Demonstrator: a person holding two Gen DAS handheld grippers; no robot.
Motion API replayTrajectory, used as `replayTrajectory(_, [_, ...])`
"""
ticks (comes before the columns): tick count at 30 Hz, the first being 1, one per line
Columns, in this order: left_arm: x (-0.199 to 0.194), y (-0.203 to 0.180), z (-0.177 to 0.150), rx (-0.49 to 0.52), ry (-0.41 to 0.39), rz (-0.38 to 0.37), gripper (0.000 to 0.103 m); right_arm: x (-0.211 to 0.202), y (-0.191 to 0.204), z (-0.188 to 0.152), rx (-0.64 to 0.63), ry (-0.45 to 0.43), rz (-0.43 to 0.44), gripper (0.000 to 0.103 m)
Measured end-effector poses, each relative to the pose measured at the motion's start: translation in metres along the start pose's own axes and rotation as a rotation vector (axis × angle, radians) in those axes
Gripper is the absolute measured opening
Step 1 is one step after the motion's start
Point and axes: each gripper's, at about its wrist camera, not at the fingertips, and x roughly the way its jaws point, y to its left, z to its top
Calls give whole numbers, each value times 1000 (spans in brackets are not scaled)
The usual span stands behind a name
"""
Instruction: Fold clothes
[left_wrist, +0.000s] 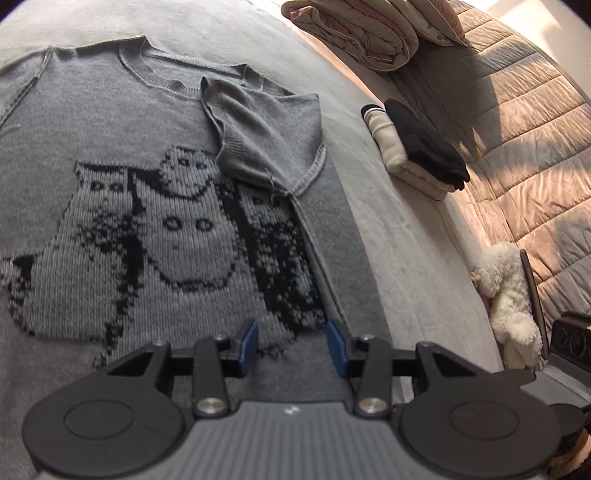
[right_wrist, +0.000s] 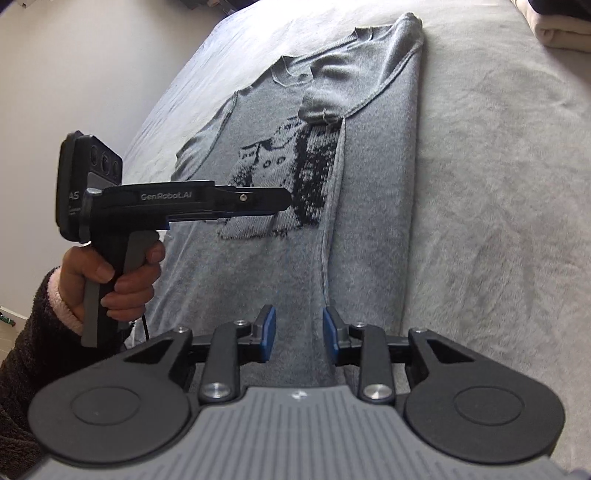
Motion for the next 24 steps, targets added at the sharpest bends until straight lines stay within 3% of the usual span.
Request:
replayTrajectory(7, [-4, 8, -24, -39, 13, -102, 42, -4, 14, -19, -4, -3, -86, 33])
replayTrajectory(13, [-9, 6, -32, 26, 57, -120, 42, -1, 16, -26, 0, 23, -175, 33])
replayTrajectory(24, [-22, 23, -47, -28, 66, -153, 42, 16, 66, -49, -6, 168, -97, 35])
